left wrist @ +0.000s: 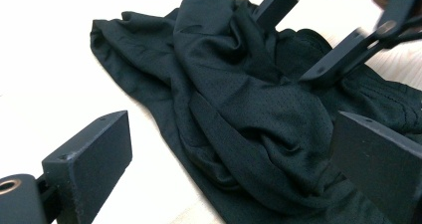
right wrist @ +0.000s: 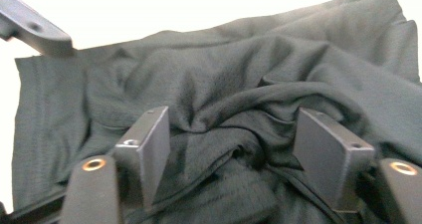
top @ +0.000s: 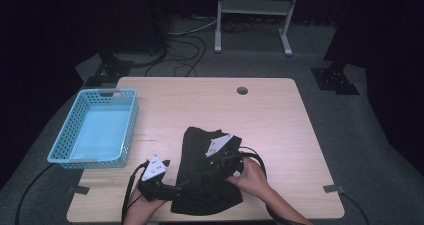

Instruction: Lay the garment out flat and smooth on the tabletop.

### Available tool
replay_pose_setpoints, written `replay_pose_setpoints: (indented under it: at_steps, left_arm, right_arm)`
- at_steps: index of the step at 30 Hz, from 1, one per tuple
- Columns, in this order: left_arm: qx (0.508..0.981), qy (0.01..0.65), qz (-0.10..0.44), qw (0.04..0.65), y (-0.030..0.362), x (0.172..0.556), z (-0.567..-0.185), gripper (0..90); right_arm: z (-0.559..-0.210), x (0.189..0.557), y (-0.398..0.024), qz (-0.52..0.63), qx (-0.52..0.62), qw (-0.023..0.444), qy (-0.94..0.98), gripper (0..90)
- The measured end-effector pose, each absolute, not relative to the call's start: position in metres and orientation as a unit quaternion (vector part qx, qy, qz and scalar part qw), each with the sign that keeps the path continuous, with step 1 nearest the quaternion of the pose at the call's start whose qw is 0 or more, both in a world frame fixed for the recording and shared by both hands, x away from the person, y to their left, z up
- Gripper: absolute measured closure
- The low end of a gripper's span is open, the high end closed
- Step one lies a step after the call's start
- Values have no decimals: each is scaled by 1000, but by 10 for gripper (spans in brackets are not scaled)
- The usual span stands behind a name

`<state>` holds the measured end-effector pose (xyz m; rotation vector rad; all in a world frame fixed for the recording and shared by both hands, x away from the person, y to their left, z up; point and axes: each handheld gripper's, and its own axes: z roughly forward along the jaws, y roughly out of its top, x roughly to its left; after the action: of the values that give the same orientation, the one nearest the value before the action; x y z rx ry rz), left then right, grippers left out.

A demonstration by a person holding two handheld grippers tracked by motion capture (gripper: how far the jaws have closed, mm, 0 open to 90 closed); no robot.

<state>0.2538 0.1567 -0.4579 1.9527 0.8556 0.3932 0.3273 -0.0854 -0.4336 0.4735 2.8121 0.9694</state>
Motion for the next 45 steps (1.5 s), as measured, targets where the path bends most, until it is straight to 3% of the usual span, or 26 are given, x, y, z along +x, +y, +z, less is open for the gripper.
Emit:
replay_pose_setpoints:
  at_steps: [9, 15, 19, 25, 31, 40, 45]
  left_arm:
    - [795, 352, 159, 467, 159, 255, -459, 27]
    - [801, 347, 159, 462, 155, 254, -460, 27]
    - [801, 346, 160, 462, 154, 253, -460, 27]
    - [801, 345, 162, 462, 155, 253, -459, 27]
    - [802, 343, 162, 461, 154, 252, -459, 27]
    - [801, 343, 164, 461, 154, 251, -459, 27]
    - [802, 343, 165, 461, 154, 251, -458, 27]
  right_arm:
    - [-451, 335, -85, 324, 171, 16, 930, 533]
    - [-453, 335, -88, 337, 180, 15, 924, 621]
    - [-453, 338, -89, 336, 196, -5, 921, 621]
    - [-452, 335, -86, 329, 195, 7, 924, 648]
    - [-455, 337, -89, 339, 220, -18, 915, 647]
    - [-453, 337, -87, 330, 228, -17, 916, 639]
    - [-452, 334, -86, 328, 222, 3, 918, 740]
